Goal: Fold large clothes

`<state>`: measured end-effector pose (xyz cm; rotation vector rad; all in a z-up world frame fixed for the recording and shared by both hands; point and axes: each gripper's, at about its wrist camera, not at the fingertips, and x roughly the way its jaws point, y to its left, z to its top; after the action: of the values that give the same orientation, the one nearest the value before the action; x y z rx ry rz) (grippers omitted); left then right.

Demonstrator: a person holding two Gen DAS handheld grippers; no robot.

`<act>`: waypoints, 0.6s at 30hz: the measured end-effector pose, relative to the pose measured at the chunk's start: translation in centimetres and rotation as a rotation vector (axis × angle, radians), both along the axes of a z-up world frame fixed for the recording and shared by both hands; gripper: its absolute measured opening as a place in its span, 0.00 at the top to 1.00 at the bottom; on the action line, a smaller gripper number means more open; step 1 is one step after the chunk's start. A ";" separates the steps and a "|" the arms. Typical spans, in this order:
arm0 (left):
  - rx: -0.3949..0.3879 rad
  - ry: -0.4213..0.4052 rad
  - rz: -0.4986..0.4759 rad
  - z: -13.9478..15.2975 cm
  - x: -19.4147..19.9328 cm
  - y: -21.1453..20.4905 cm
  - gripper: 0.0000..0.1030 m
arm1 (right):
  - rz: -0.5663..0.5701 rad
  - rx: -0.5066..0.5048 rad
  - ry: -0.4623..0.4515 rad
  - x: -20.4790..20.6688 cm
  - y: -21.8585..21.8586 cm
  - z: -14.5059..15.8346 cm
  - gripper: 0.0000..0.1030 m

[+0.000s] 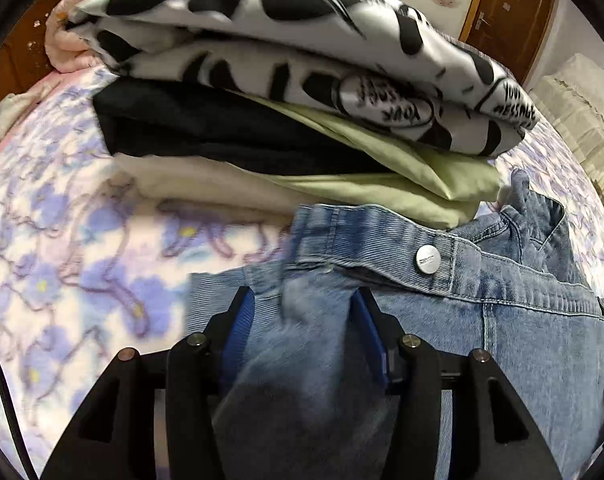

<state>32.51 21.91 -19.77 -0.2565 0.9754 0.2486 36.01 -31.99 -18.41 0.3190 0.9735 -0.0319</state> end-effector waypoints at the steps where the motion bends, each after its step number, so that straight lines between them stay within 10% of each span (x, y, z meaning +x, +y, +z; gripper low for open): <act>1: -0.002 -0.014 0.005 0.7 -0.5 0.2 0.52 | -0.005 0.009 -0.013 -0.6 -0.4 0.6 0.77; 5: 0.015 -0.138 0.018 4.1 -3.3 -0.2 0.54 | 0.010 0.002 -0.048 -2.3 0.1 2.3 0.77; 7: 0.014 -0.177 -0.017 5.2 -4.2 -1.3 0.78 | 0.060 -0.028 -0.044 -2.9 2.1 2.9 0.77; 18: 0.027 -0.057 -0.085 0.5 -1.7 -8.2 0.87 | 0.287 -0.110 -0.031 -1.8 15.8 0.3 0.77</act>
<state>30.76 13.70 -19.27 -0.1957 0.9234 0.1762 34.18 -16.16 -18.15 0.0763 0.9753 0.1801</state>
